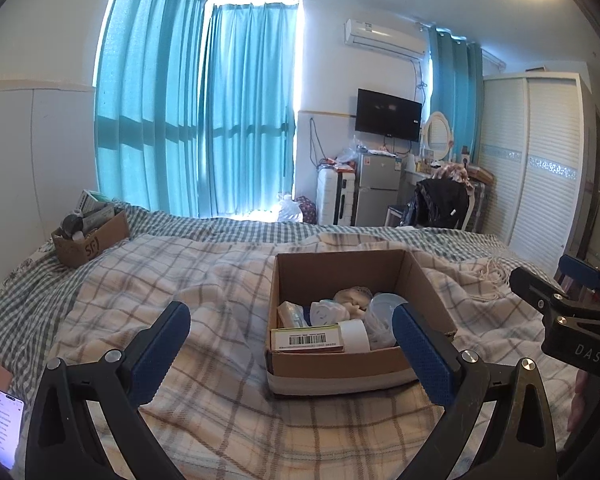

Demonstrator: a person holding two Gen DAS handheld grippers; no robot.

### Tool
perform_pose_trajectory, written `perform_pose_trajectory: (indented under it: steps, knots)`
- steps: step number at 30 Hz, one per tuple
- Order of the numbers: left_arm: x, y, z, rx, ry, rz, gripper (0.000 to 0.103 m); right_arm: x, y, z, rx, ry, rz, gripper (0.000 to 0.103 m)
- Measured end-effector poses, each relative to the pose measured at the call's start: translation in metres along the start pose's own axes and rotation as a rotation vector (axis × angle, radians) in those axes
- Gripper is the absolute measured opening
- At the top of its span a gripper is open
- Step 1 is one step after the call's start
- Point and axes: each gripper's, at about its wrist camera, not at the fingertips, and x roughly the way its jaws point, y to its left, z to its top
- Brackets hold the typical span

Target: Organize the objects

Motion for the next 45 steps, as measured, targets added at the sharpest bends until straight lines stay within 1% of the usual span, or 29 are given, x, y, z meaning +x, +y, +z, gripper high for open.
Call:
perform_pose_trajectory:
  steps: [9,29,41,45]
  knots:
    - [-0.0014,-0.0032,-0.0013,0.009,0.001,-0.017,0.103,0.0004,0.0017,0.0005,0.002,0.0,0.001,0.103]
    - [-0.0026,-0.0045,-0.0018,0.02,0.005,-0.007,0.103,-0.0003,0.0028,-0.0004,-0.01,0.006,0.011,0.103]
    - [-0.0024,-0.0006,-0.0019,0.004,0.01,0.001,0.103,0.0003,0.003,-0.002,-0.012,0.007,0.012,0.103]
    - [-0.0025,-0.0007,-0.0018,0.0,0.012,-0.012,0.103,0.0003,0.0031,-0.002,-0.011,0.007,0.011,0.103]
